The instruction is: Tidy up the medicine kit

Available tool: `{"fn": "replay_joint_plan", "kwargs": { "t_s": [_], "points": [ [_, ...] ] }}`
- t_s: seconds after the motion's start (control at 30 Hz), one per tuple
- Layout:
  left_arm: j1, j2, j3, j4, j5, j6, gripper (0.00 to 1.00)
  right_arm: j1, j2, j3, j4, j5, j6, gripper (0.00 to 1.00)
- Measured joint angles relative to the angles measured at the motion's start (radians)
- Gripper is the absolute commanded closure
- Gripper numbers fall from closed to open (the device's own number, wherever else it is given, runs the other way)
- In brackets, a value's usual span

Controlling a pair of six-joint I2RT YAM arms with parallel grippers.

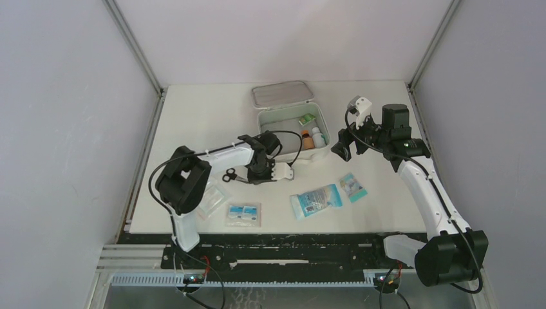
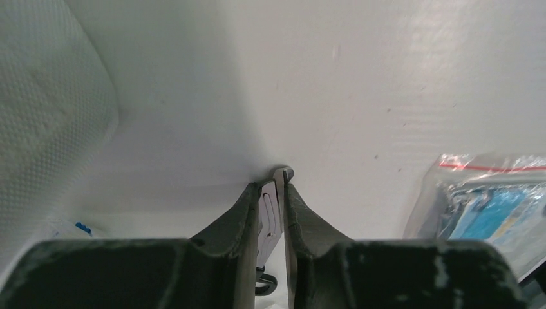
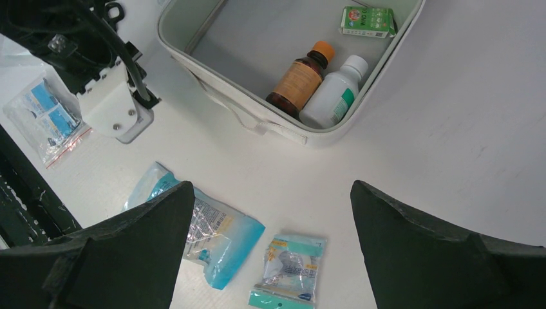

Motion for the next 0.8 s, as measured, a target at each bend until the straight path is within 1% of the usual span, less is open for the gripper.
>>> {"fn": "replay_joint_plan", "kwargs": {
  "t_s": [0.07,0.13,0.17,0.27,0.4,0.5,0.63,0.8],
  "points": [
    [-0.027,0.000,0.000,0.014,-0.002,-0.039,0.80,0.000,0.000,0.000,0.000,0.000,0.000,0.09],
    [-0.043,0.000,0.000,0.023,0.000,-0.073,0.77,0.000,-0.002,0.000,0.000,0.000,0.000,0.10],
    [-0.050,-0.001,0.000,0.025,0.003,-0.089,0.74,0.000,-0.003,0.000,0.000,0.000,0.000,0.09],
    [-0.057,-0.003,0.000,0.026,0.016,-0.123,0.62,-0.001,-0.006,0.000,0.000,-0.001,0.000,0.10],
    [-0.055,-0.017,-0.014,0.032,0.014,-0.123,0.48,-0.001,-0.007,0.000,0.000,-0.004,0.000,0.10],
    [-0.044,-0.034,-0.032,0.024,0.003,-0.106,0.42,-0.001,-0.008,0.000,0.000,-0.005,0.000,0.10],
    [-0.011,-0.036,-0.034,0.013,-0.003,-0.074,0.42,-0.001,-0.008,0.000,0.000,-0.006,0.000,0.10],
    [0.016,-0.035,-0.039,0.007,-0.027,-0.039,0.51,-0.001,-0.008,0.000,0.000,-0.008,0.000,0.10]
  ]
}}
